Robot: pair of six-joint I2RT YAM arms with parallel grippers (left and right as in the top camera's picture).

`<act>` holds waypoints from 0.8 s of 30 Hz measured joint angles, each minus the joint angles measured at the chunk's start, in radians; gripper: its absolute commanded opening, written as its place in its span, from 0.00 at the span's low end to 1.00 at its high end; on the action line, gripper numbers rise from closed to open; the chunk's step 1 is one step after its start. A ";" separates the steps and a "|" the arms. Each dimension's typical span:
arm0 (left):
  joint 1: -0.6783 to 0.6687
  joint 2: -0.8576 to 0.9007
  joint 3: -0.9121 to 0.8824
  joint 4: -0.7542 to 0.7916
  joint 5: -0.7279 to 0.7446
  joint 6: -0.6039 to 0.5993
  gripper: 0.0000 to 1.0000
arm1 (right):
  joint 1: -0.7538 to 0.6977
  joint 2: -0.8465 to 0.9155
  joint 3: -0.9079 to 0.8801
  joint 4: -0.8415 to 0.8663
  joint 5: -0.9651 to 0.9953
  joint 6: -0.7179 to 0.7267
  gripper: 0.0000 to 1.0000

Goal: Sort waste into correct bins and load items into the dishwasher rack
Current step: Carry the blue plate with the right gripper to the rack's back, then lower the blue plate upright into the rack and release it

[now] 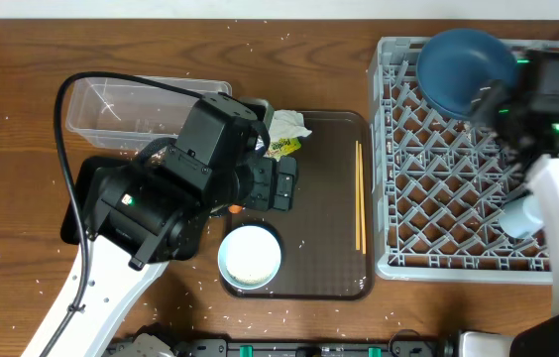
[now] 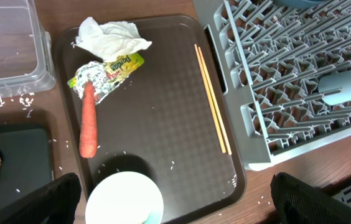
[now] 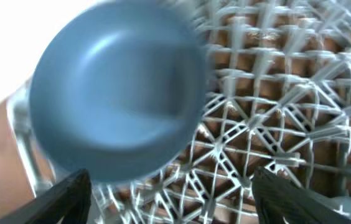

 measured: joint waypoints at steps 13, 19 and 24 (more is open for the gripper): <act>0.000 0.000 0.000 0.016 0.000 0.000 0.98 | -0.114 0.192 0.000 0.062 -0.095 0.194 0.65; 0.000 0.000 0.000 0.003 0.000 0.000 0.98 | -0.114 0.269 0.000 0.148 -0.135 0.203 0.39; 0.000 0.000 0.000 -0.005 0.000 0.000 0.98 | -0.114 0.279 0.000 0.156 -0.146 0.183 0.01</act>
